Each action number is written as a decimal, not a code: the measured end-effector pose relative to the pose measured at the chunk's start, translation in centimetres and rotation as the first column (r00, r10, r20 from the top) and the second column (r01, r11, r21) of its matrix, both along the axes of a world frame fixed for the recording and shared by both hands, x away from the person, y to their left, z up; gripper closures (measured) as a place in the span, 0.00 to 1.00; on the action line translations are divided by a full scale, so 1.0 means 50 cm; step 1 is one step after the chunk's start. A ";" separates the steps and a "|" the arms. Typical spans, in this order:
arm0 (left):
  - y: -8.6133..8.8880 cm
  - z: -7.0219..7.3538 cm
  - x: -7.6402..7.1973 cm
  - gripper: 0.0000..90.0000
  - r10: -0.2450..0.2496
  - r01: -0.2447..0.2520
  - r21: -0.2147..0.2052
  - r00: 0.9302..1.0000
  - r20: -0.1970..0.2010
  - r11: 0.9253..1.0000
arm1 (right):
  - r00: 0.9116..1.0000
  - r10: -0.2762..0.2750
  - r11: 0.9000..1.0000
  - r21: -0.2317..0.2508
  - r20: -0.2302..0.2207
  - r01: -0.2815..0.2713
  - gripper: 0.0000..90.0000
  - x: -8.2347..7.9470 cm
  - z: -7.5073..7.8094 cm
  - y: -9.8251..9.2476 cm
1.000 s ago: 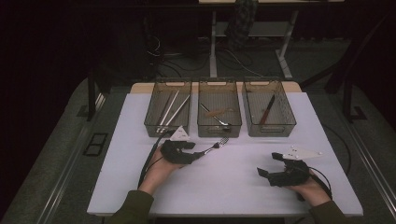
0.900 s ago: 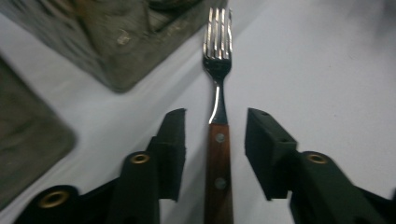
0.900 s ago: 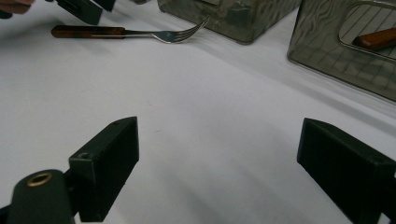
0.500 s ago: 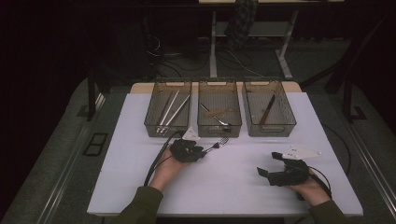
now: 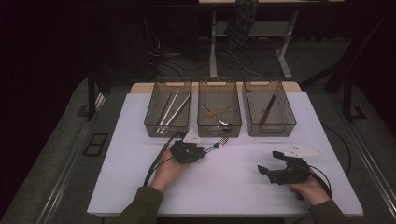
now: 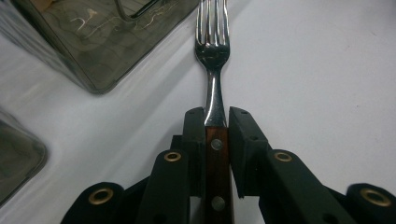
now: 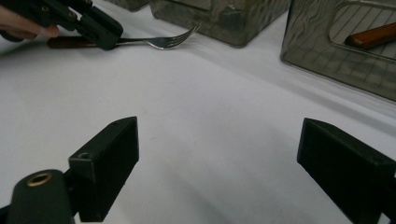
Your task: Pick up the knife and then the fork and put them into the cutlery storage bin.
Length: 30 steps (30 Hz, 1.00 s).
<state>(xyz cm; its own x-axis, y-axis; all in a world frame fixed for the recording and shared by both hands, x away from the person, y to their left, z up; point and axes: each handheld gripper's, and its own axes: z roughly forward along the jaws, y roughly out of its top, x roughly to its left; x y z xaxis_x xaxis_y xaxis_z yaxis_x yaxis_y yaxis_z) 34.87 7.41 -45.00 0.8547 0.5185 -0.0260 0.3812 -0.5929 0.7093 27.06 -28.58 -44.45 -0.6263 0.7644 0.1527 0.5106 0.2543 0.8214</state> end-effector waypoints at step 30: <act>0.006 0.088 -0.084 0.85 -0.011 0.012 -0.137 1.000 0.012 0.991 | 0.995 0.095 0.995 0.041 -0.021 -0.094 0.24 0.057 0.069 0.079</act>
